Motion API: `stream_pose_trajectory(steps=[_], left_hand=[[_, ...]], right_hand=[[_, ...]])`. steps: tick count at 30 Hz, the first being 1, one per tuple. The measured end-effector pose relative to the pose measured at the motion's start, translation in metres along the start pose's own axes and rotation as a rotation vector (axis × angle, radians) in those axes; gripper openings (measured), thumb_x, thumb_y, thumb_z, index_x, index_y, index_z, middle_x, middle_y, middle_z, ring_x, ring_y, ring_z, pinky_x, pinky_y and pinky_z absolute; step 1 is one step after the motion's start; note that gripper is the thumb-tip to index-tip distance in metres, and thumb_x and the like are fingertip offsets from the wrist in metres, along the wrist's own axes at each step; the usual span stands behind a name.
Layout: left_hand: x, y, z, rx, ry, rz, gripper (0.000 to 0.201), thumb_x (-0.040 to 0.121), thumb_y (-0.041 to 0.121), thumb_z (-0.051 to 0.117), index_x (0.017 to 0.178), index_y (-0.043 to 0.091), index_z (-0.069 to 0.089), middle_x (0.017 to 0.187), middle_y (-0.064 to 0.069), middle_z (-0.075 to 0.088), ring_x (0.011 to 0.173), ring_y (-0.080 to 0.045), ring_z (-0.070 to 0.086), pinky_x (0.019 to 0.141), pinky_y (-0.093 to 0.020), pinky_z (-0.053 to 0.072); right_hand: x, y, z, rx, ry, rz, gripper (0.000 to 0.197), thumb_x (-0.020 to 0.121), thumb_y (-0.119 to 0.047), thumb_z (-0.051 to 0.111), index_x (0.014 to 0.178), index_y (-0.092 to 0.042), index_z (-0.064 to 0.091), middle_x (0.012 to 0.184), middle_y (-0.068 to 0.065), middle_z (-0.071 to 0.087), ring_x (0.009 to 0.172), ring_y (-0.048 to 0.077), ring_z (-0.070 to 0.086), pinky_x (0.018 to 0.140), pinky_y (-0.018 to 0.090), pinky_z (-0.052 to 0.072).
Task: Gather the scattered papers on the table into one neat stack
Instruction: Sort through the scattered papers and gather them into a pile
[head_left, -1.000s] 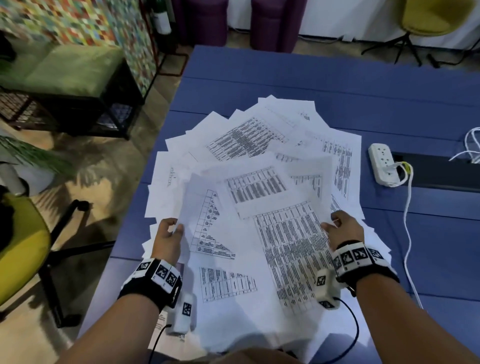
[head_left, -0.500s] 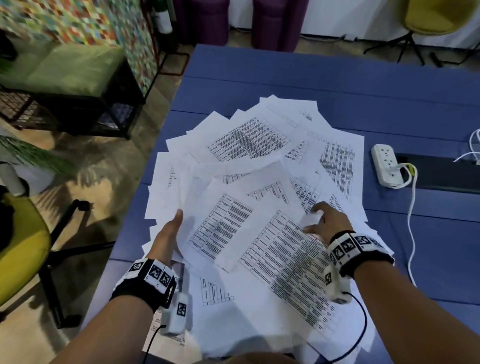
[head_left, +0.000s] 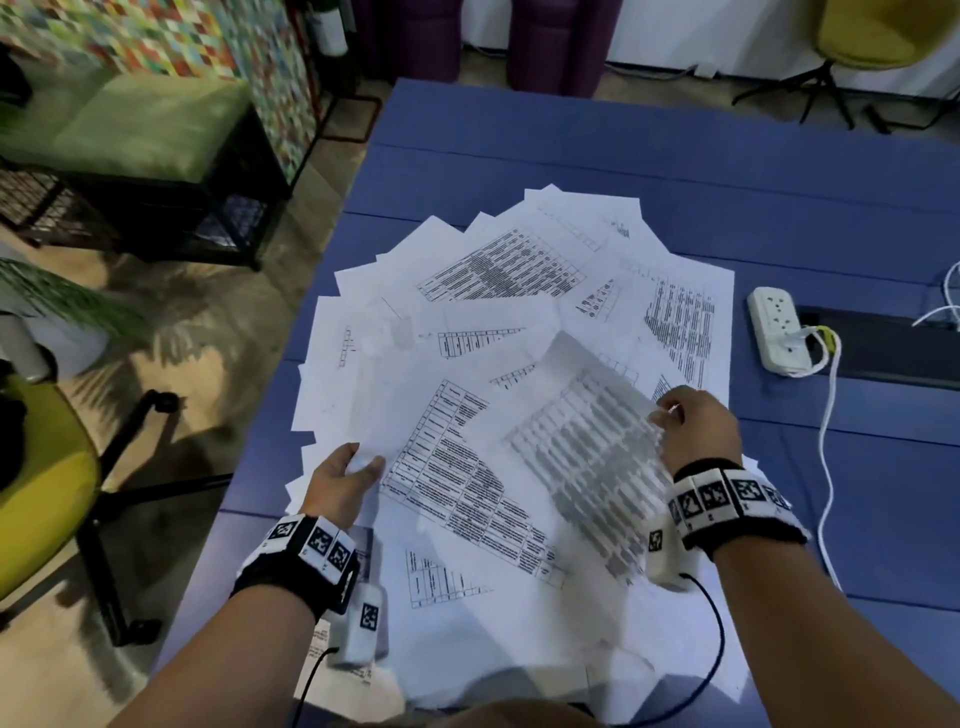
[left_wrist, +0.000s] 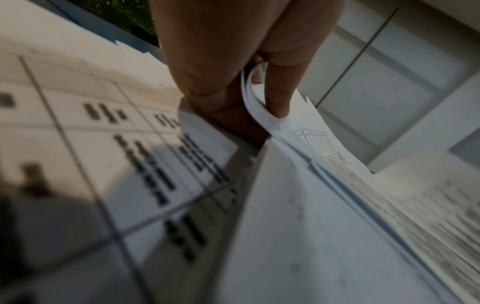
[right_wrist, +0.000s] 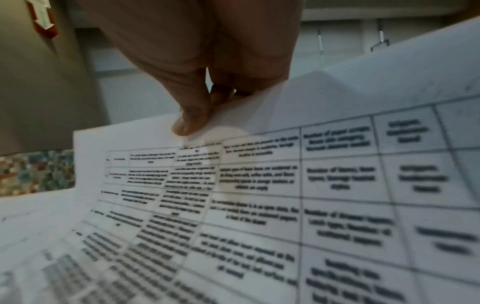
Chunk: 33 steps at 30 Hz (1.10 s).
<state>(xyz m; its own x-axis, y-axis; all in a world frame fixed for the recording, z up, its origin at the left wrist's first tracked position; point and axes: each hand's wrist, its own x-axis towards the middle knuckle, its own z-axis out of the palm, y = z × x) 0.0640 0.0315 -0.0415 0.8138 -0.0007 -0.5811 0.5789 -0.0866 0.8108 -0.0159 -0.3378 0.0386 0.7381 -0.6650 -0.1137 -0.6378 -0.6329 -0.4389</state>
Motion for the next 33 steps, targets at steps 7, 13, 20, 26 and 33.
stream_pose_trajectory(steps=[7, 13, 20, 26, 33], left_hand=[[0.008, -0.005, 0.0, -0.009, 0.007, -0.018, 0.062, 0.091, 0.018, 0.066, 0.145, 0.003, 0.039, 0.144, -0.004, 0.044, 0.137, -0.025, 0.039, 0.107, -0.029, 0.028], [0.009, -0.005, 0.003, -0.039, 0.007, 0.007, 0.039, 0.094, 0.01, 0.062, 0.132, 0.007, 0.053, 0.13, -0.009, 0.058, 0.117, -0.021, 0.053, 0.099, -0.031, 0.038], [0.004, -0.002, -0.004, -0.107, -0.101, -0.03, 0.015, 0.085, 0.02, 0.073, 0.1, 0.021, 0.07, 0.095, 0.0, 0.075, 0.102, -0.026, 0.065, 0.095, -0.043, 0.045], [-0.001, 0.002, -0.006, -0.15, -0.149, -0.06, 0.026, 0.084, 0.016, 0.072, 0.109, 0.014, 0.069, 0.115, -0.016, 0.069, 0.116, -0.036, 0.06, 0.104, -0.053, 0.041], [-0.004, 0.007, -0.007, -0.135, -0.129, -0.112, 0.036, 0.072, 0.038, 0.079, 0.104, 0.024, 0.072, 0.104, -0.001, 0.074, 0.109, -0.029, 0.062, 0.098, -0.056, 0.042]], right_hand=[[0.016, -0.029, 0.041, 0.127, -0.215, -0.046, 0.017, 0.08, -0.02, 0.075, 0.092, -0.012, 0.066, 0.1, 0.011, 0.065, 0.091, 0.025, 0.059, 0.077, 0.025, 0.041], [0.019, -0.045, 0.08, 0.069, -0.377, -0.023, 0.094, 0.063, -0.043, 0.085, 0.138, -0.012, 0.037, 0.133, 0.01, 0.048, 0.125, 0.027, 0.045, 0.106, 0.04, 0.039], [0.04, -0.045, 0.087, 0.065, -0.201, 0.024, 0.051, 0.067, -0.05, 0.078, 0.11, -0.029, 0.06, 0.122, 0.01, 0.051, 0.115, 0.031, 0.05, 0.099, 0.035, 0.042], [0.058, -0.056, 0.075, 0.391, -0.442, 0.096, 0.032, 0.095, -0.029, 0.053, 0.125, -0.016, 0.054, 0.095, 0.006, 0.059, 0.064, 0.013, 0.05, 0.065, 0.026, 0.044], [0.066, -0.059, 0.068, 0.348, -0.294, 0.015, 0.019, 0.096, -0.009, 0.048, 0.11, -0.005, 0.061, 0.092, 0.014, 0.06, 0.07, 0.023, 0.052, 0.071, 0.024, 0.041]])
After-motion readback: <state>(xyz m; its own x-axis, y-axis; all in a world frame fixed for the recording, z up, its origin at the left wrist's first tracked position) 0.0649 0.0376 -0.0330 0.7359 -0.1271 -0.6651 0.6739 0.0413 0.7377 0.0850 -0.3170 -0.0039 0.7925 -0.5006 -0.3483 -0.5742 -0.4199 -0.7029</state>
